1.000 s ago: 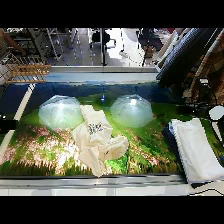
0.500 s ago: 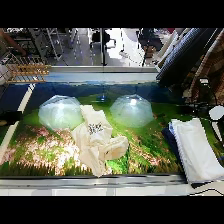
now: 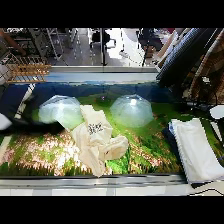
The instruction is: Fold the clothes and pants, and hang the long-sleeved shirts on hangers.
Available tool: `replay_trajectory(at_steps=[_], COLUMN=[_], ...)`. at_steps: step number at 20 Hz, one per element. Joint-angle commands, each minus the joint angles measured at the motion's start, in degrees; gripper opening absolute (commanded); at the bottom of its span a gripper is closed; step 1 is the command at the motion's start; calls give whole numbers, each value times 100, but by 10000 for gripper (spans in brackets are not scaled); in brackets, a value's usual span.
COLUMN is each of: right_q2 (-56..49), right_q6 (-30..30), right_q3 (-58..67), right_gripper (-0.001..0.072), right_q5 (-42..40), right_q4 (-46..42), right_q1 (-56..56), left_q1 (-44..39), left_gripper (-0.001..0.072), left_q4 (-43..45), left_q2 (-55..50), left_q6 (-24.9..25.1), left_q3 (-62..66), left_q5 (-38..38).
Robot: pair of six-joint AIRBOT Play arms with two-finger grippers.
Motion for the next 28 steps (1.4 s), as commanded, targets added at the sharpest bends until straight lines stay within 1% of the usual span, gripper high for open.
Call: replay_trajectory(at_steps=[1,2,3,4,5,6,7,8,10,11,12,13,14,15,16,17,18,19,20,22,23,25,27,28], right_q2=[-68,-203,-378,-560,-726,-938,-1169,-1423,-1875,-2052,-2203,-2306,-2382,-2426,-2459,-2468,-2468,-2468,-2470,-2472,-2479,-2557,-2739,-2839], right_q6=[-544,-1563,-2319,-2896,-3180,-3421,-3510,-3543,-3718,-3884,-3921,-3886,-3727,-3392,-2752,-1939,-1425,-1287,-1290,-1370,-1355,-1069,-664,-455], right_q3=[4,0,-39,-155,-267,-323,-326,-326,-326,-326,-326,-326,-323,-313,-308,-310,-308,-308,-310,-310,-310,-310,-310,-308], right_gripper=[455,513,514,518,533,606,634,634,634,633,629,588,564,564,563,563,564,566,568,583,582,579,568,566], right_q5=[876,1707,2490,2826,2719,2688,2664,2651,2511,2404,2190,1967,1788,1676,1526,1405,1373,1482,1749,2243,2269,2240,2168,2114], right_q4=[387,763,1143,1410,1519,1403,1266,1123,903,894,920,1040,1338,1679,2074,2374,2590,2704,2776,2787,2782,2776,2553,2413], right_q1=[7,7,9,87,243,483,734,1019,1561,1786,1998,2146,2223,2221,2162,2100,2044,2031,2031,2065,2065,2068,2179,2280], left_q1=[-1692,-2107,-2476,-2734,-2970,-3128,-3265,-3351,-3412,-3407,-3388,-3368,-3322,-3226,-3082,-2855,-2581,-2214,-1821,-883,-374,466,964,1069], left_gripper=[645,645,654,654,654,654,654,655,644,539,296,6,7,7,6,6,5,5,5,4,5,5,5,5], left_q4=[-514,-551,-549,-555,-636,-852,-1117,-1305,-1543,-1628,-1641,-1620,-1622,-1622,-1620,-1615,-1561,-1416,-1217,-885,-866,-870,-876,-894], left_q2=[129,85,-13,-136,-304,-466,-678,-901,-1401,-1602,-1700,-1698,-1617,-1436,-1189,-857,-507,-107,262,929,1187,1513,1644,1655], left_q6=[214,98,4,-26,-26,-26,-26,-31,-225,-315,-328,-321,-304,-304,-304,-304,-304,-313,-402,-431,-396,-221,-155,-59], left_q3=[-1366,-1631,-1812,-1893,-1893,-1891,-1891,-1891,-1888,-1886,-1884,-1878,-1856,-1832,-1801,-1746,-1681,-1613,-1565,-1508,-1508,-1508,-1508,-1508], left_q5=[433,627,802,977,1152,1381,1611,1770,1928,2000,2107,2214,2223,2173,2004,1703,1379,1060,855,584,459,153,-120,-208])
